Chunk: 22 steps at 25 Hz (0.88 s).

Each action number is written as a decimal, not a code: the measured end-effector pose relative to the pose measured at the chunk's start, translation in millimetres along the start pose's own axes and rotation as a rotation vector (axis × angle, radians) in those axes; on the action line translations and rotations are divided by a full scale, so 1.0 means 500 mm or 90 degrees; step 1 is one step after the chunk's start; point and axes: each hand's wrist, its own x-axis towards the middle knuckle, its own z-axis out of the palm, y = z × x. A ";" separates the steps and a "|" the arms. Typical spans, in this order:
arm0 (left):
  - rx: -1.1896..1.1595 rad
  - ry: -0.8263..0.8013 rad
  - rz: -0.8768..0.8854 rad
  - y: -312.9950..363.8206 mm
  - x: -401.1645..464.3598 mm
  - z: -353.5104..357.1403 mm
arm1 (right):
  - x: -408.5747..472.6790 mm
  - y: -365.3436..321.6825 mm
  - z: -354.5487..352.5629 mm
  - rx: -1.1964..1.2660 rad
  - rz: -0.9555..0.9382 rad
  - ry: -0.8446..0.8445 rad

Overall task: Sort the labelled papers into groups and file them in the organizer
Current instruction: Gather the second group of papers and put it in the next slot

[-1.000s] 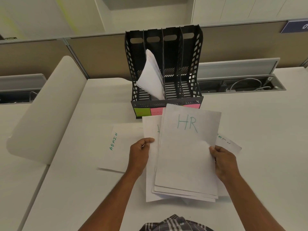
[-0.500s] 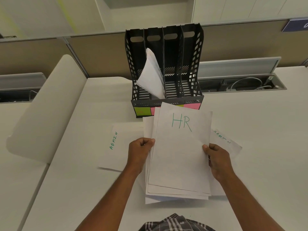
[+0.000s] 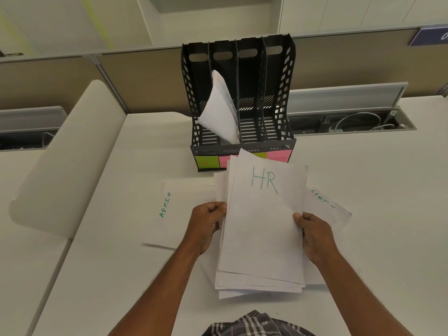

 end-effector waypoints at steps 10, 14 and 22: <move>0.171 0.216 0.080 -0.004 0.015 -0.036 | 0.017 -0.043 -0.054 -0.140 -0.082 0.162; 0.106 0.204 0.097 -0.006 0.011 -0.054 | 0.032 -0.072 -0.108 -0.115 -0.082 0.175; 0.117 0.125 0.084 -0.025 0.007 -0.004 | -0.011 -0.025 0.009 -0.171 -0.064 0.075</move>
